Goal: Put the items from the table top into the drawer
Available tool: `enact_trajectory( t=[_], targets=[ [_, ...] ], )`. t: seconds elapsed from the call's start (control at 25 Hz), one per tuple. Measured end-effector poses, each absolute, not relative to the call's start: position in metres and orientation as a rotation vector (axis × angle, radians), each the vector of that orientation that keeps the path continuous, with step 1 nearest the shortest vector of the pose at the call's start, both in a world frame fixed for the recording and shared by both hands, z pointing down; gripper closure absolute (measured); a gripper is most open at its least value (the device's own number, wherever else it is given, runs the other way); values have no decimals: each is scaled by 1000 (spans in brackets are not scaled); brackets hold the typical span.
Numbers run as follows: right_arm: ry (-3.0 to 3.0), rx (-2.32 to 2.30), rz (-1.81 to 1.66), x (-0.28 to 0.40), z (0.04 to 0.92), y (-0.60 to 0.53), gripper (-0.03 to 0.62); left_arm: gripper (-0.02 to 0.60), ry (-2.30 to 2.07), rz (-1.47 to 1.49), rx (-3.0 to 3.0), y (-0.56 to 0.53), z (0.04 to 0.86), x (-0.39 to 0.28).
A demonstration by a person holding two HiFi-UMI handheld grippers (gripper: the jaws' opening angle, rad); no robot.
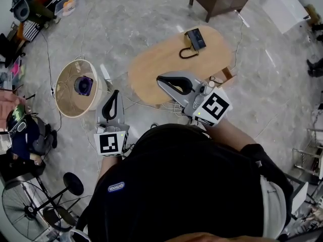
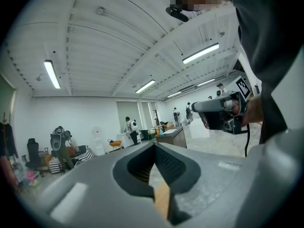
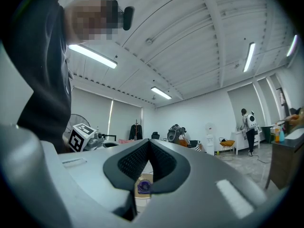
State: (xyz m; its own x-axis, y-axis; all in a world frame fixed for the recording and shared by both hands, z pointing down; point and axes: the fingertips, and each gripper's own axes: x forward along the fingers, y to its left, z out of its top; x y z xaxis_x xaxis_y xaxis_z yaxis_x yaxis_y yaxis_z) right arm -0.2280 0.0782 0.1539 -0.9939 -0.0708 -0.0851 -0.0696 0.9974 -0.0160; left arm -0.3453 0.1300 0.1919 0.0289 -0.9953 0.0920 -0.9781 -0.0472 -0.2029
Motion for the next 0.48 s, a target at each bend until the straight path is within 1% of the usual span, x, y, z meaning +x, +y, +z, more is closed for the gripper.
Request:
enact_trajectory(
  t=[0.48],
  targets=[
    [3047,-180,-34,-221,156,67,565,580,2152,-362,-2191,130,204,-355]
  ],
)
